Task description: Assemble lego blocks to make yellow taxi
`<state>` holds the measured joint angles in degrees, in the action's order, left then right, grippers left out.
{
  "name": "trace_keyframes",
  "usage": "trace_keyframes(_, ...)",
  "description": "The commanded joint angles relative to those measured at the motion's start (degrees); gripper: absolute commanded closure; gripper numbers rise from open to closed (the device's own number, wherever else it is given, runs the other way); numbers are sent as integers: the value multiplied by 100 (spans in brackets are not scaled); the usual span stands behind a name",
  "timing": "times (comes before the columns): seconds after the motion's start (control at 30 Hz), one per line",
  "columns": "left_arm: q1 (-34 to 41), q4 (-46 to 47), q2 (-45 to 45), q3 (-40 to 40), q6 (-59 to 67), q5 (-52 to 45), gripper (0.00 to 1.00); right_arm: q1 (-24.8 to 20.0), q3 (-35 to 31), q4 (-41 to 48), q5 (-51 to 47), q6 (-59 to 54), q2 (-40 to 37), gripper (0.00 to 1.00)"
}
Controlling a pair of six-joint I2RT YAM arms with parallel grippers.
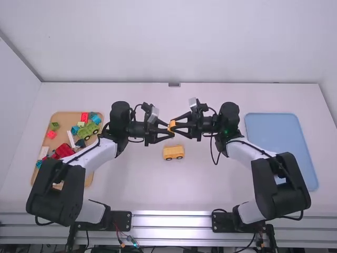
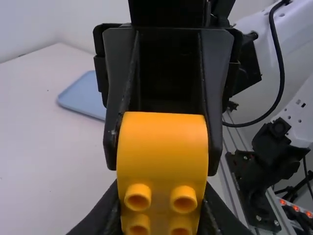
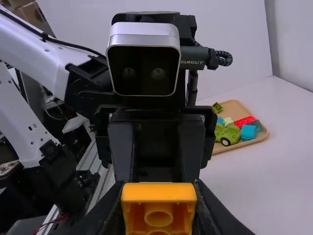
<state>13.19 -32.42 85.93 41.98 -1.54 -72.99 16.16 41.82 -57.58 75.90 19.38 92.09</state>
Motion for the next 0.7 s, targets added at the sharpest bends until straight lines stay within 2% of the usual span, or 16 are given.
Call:
trace_keyframes(0.0,37,-15,17,-15,-15,-111,83,28,166,-26,-55,-37,59,73)
trace_keyframes(0.07,26,-17,17,-15,-15,-111,91,50,166,-42,-55,-37,59,57)
trace_keyframes(0.1,46,-7,17,-15,13,-111,96,46,166,-55,-57,-39,59,34)
trace_keyframes(0.13,26,42,17,-15,155,-116,98,17,166,-55,-57,-31,59,18)
trace_keyframes(0.2,0,214,17,-15,457,-101,98,-66,177,-81,-55,-15,59,1)
trace_keyframes(0.33,-136,745,15,-15,966,-35,96,-372,203,-70,-57,160,57,2)
trace_keyframes(0.43,-205,1174,15,-15,1043,623,98,-772,186,-4,-101,267,59,2)
trace_keyframes(0.5,-170,1554,11,-15,1215,1427,98,-1064,111,-2,-173,267,59,2)
trace_keyframes(0.6,-101,2138,9,39,1784,2118,98,-1373,-76,133,-682,179,59,2)
trace_keyframes(0.67,-24,2927,9,280,2190,2682,98,-1596,-210,566,-1311,-61,57,2)
